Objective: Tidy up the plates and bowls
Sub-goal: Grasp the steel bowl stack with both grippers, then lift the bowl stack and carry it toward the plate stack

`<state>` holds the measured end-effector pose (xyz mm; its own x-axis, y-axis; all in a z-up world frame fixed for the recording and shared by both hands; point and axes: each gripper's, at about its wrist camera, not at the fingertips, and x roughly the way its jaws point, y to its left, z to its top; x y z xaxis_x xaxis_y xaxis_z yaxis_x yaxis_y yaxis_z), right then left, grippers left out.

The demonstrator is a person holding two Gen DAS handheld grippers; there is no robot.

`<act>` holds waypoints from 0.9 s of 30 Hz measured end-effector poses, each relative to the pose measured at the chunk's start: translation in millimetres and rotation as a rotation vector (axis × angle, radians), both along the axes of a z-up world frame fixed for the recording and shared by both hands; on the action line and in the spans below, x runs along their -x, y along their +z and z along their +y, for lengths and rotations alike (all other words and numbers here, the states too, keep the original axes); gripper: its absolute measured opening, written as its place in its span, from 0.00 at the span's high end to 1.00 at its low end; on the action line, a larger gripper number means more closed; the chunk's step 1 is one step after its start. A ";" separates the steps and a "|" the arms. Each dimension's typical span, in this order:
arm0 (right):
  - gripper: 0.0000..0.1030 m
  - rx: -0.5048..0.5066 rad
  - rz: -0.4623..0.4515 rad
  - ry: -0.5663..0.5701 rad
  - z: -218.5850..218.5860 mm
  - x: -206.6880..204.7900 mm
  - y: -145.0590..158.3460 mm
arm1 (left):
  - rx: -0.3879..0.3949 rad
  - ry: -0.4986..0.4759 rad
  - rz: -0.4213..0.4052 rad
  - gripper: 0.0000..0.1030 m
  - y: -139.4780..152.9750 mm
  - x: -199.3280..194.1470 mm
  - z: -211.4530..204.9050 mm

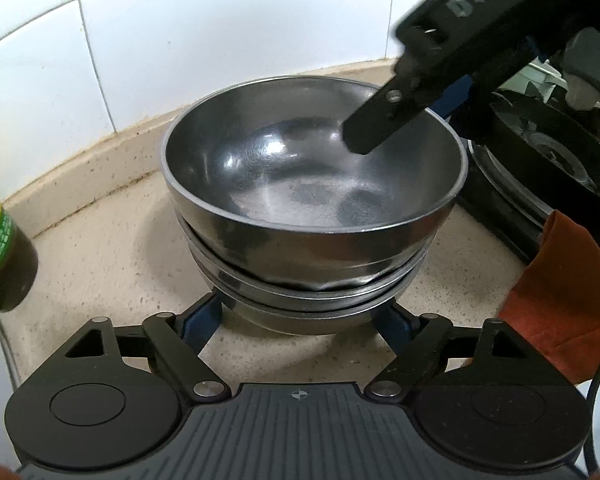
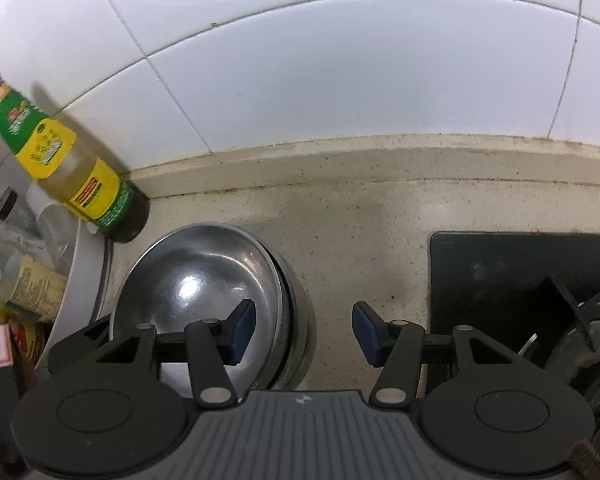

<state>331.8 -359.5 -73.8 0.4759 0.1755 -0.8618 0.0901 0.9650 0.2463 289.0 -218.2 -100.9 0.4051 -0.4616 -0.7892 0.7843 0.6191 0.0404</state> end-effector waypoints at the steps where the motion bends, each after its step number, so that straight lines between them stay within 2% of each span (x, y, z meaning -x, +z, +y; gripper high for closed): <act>1: 0.52 0.014 -0.003 0.023 -0.3 1.8 1.9 | 0.005 -0.004 -0.004 0.14 -0.9 0.8 1.4; 5: 0.51 0.049 -0.014 0.102 -1.7 7.8 10.8 | 0.022 -0.008 -0.027 0.08 -3.4 2.5 6.4; 8: 0.45 0.046 -0.025 0.136 -0.2 7.4 13.8 | 0.039 -0.016 -0.037 0.06 -6.2 2.7 8.7; 13: 0.44 0.037 -0.016 0.184 4.4 -1.3 9.0 | 0.056 -0.032 -0.051 0.00 -11.3 3.2 10.1; 20: 0.44 0.008 0.017 0.257 8.1 -22.2 -0.3 | 0.098 -0.048 -0.076 0.00 -17.9 -4.2 4.5; 27: 0.44 0.047 -0.025 0.372 1.6 -12.7 5.8 | 0.113 -0.058 -0.087 0.00 -21.4 -5.8 -2.3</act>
